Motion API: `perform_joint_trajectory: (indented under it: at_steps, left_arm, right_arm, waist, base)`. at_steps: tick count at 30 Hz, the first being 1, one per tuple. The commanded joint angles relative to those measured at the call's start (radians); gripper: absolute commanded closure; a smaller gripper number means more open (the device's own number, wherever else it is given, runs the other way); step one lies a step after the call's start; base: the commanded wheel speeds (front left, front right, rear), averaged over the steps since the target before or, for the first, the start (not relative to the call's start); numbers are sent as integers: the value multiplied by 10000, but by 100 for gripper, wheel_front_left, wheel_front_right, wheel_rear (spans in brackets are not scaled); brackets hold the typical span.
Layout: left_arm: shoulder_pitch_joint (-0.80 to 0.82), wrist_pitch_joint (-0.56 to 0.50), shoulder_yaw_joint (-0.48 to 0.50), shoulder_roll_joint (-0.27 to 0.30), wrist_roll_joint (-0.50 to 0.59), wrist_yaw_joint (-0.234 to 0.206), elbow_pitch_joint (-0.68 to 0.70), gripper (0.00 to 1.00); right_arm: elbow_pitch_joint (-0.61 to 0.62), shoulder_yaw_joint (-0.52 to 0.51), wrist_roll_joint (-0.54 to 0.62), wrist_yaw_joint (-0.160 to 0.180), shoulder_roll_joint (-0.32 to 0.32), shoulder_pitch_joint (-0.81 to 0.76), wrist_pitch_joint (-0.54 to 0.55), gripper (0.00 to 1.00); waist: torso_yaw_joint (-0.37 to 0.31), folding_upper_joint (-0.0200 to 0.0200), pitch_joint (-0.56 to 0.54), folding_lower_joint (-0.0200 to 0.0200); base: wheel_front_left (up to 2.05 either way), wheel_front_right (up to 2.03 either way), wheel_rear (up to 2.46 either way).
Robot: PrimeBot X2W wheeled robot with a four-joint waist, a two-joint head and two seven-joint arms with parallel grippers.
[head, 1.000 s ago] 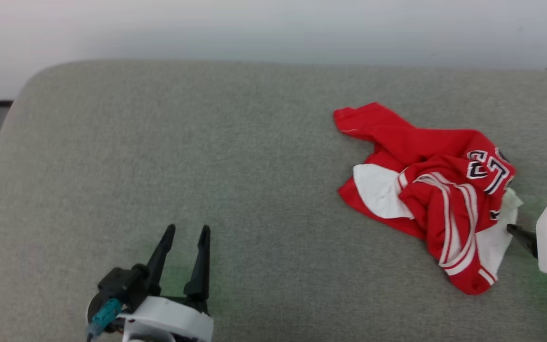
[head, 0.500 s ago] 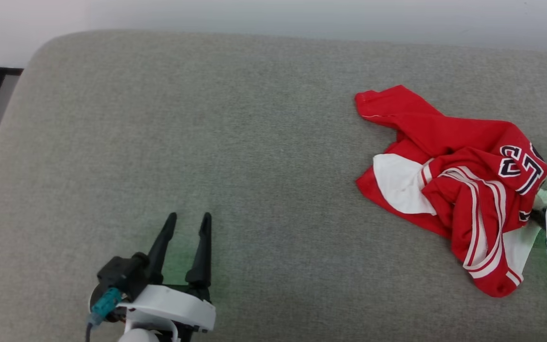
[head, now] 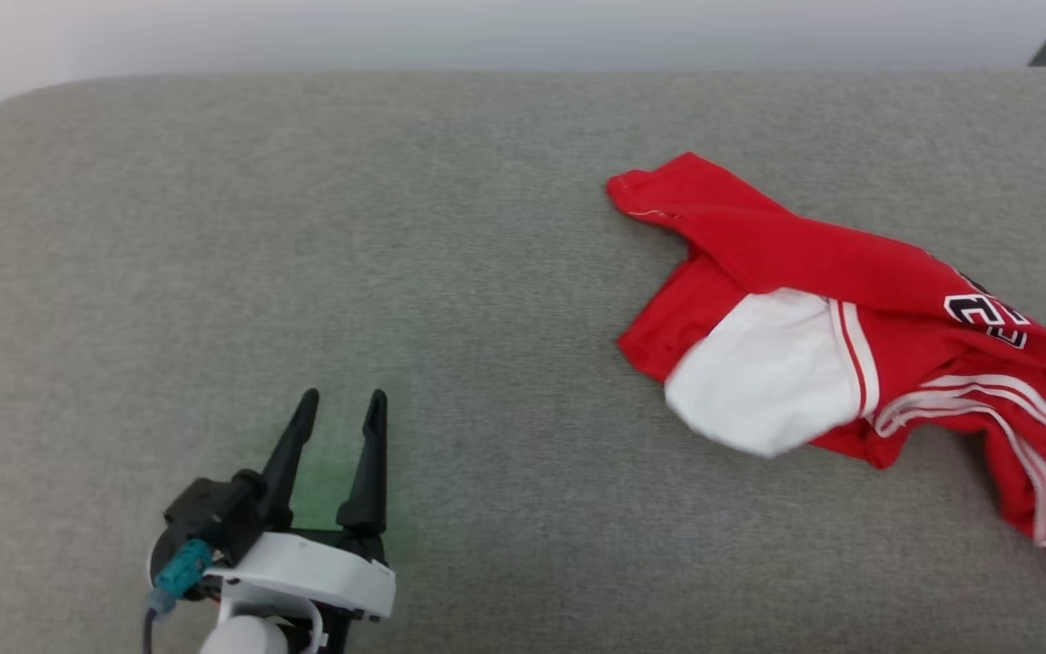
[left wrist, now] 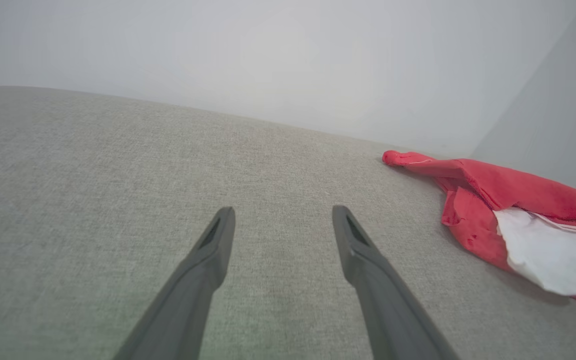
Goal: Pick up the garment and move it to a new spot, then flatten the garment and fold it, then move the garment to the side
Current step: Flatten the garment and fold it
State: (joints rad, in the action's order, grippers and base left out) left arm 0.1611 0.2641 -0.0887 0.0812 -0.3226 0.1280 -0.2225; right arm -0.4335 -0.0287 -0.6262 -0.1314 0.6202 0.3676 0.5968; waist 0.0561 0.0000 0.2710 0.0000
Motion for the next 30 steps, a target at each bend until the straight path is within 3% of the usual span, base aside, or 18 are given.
perform_joint_trajectory:
  at_steps: [1, 9, 10, 11, 18, 21, 25, 30]
  left_arm:
    - [99, 2, 35, 97, 26, 45, 43, 0]
    - [279, 2, -152, 476, -67, 45, 8, 0]
    - [351, 2, -232, 565, -140, 45, -6, 0]
    - [456, 2, -349, 666, -225, 45, -12, 0]
    - [1842, -397, -2112, 2140, -1184, 36, -257, 0]
    - [2731, -1560, -3090, 2914, -1863, 33, -203, 0]
    - [3934, -3489, -4517, 3627, -3037, 25, 179, 0]
    - [5008, -5926, -5680, 3938, -4992, 24, 388, 0]
  right_arm:
    - [-77, -430, 215, 13, -134, -108, -260, 100]
    - [-699, -1982, 1592, 12, -1493, -137, -1357, 100]
    - [-724, -2086, 1755, 12, -1670, -105, -1576, 69]
    - [-755, -2178, 1853, 12, -1809, -85, -1807, 3]
    - [-240, -2756, 2077, 12, -2406, -571, -3674, 0]
    - [450, -2660, 2193, 10, -2587, -961, -4455, 0]
    - [1734, -1709, 2314, 10, -3019, -1435, -5051, 0]
    - [2761, -562, 2203, 12, -3523, -1613, -5366, 0]
  waist:
    - [-210, 0, 88, 0]
    - [-661, 0, 206, 0]
    - [-711, 0, 204, 0]
    - [-751, 0, 192, 0]
    - [-994, 0, -111, 0]
    - [-1156, 0, -342, 0]
    - [-1618, 0, -542, 0]
    - [-2317, 0, -626, 0]
  base:
    - [0, 0, 0]
    - [0, 0, 0]
    - [0, 0, 0]
    - [0, 0, 0]
    - [0, 0, 0]
    - [0, 0, 0]
    - [0, 0, 0]
    - [0, 0, 0]
